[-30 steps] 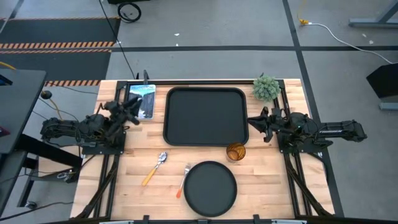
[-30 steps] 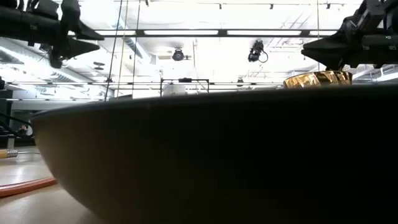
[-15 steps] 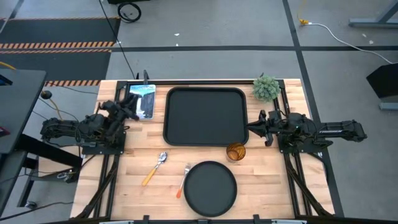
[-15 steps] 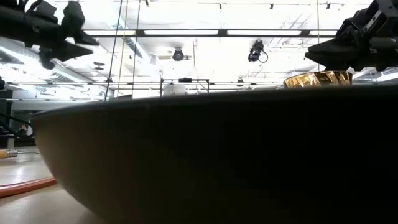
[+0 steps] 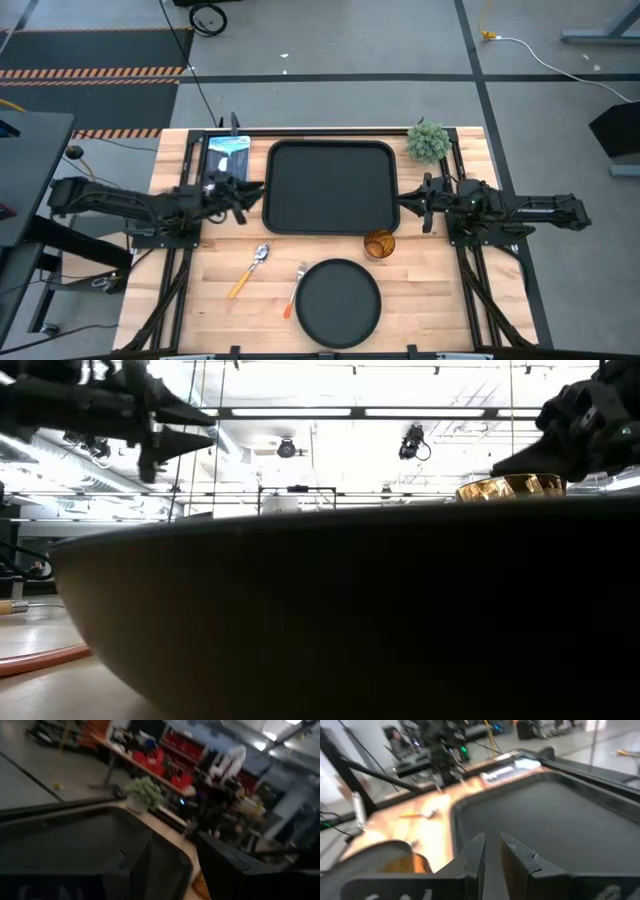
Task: Pick and place plate/cup/fork/spoon on tray
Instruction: Put the orange cup on the black tray
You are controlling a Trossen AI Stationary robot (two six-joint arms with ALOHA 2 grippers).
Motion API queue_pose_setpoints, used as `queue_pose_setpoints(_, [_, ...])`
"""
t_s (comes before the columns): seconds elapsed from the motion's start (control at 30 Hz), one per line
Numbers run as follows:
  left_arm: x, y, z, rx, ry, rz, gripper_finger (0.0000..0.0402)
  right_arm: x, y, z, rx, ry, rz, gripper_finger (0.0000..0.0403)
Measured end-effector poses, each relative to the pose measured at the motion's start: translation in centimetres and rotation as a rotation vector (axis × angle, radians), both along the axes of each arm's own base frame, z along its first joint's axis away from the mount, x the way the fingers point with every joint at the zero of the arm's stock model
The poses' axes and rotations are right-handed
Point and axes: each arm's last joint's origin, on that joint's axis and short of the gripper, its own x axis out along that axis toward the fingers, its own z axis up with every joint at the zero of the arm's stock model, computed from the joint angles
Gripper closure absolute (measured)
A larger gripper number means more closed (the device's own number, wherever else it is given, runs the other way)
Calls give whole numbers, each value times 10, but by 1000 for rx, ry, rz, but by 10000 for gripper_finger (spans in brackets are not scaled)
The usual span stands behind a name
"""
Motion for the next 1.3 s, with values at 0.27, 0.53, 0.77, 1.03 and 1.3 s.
queue_pose_setpoints(0.27, [53, -6, 20, 6, 110, -109, 239, -4, -1, -15, 102, 146, -62, 339])
queue_pose_setpoints(0.53, [106, -11, 37, -10, 246, -217, 239, -5, -1, -15, 185, 271, -139, 339])
queue_pose_setpoints(0.77, [155, -16, 44, -59, 311, -300, 239, -2, -2, -18, 198, 296, -236, 339])
queue_pose_setpoints(1.03, [215, -20, 50, -69, 405, -356, 253, 4, 0, -11, 109, 240, -202, 339])
queue_pose_setpoints(1.3, [268, -26, 52, -87, 499, -462, 269, 8, 1, -3, 7, 177, -164, 339])
